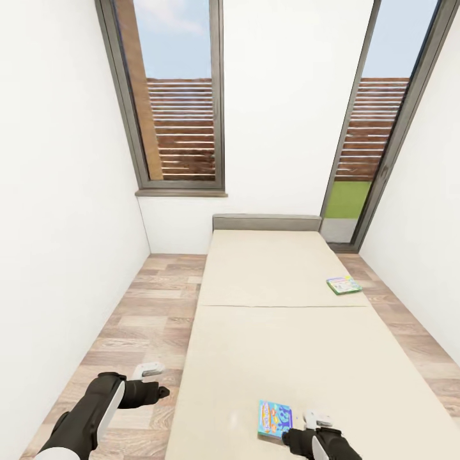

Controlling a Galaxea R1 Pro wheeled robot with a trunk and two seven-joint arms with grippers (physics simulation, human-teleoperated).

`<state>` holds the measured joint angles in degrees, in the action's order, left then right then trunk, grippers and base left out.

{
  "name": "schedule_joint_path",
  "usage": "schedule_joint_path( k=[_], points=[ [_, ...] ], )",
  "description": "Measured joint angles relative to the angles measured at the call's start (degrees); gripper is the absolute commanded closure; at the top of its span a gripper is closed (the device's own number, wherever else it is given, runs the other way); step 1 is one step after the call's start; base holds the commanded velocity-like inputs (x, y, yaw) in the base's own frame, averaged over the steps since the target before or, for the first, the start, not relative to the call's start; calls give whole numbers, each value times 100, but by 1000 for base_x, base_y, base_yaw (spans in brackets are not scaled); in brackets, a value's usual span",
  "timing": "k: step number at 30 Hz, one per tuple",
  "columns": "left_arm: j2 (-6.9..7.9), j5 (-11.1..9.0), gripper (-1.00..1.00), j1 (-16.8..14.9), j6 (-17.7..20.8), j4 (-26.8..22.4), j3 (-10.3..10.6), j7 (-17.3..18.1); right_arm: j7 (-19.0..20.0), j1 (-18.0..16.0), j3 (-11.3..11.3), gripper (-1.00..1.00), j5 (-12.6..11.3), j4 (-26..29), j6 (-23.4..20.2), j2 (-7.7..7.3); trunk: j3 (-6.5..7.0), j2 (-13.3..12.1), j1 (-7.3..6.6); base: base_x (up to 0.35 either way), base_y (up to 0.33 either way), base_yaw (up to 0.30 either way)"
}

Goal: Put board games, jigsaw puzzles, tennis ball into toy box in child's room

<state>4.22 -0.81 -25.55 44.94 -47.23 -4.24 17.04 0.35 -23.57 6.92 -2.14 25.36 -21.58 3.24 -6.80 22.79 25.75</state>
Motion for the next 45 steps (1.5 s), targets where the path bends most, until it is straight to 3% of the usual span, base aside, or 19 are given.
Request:
schedule_joint_path(
  k=[1,6,12,19,29,36,45],
  points=[
    [0,-1,-100,0,2,1,-10,1,-15,-102,-1,-100,-1,7,-94,87,1,0,0,0,0,0],
    [0,-13,-100,-2,10,0,-39,7,-280,-656,20,-100,0,9,-635,242,1,0,0,0,0,0],
    [-5,-11,-100,-4,16,6,-49,2,-827,-1266,36,-100,-6,12,-900,324,1,0,0,0,0,0],
    [-1,-8,-100,-7,13,8,-59,0,-1028,-1797,40,-100,-13,12,-958,351,0,0,0,0,0,0],
    [16,-18,-100,-18,32,-46,-80,9,-1080,-1919,32,-100,-106,71,-1121,395,0,0,0,0,0,0],
    [176,-122,-100,-48,446,-654,-443,471,-1079,-1913,-4,-100,-106,461,-1310,425,0,0,0,0,0,0],
    [203,-135,-100,-51,529,-890,-497,614,-1090,-1911,-11,-100,-111,505,-1329,428,-25,-1,0,0,0,0]
  ],
)
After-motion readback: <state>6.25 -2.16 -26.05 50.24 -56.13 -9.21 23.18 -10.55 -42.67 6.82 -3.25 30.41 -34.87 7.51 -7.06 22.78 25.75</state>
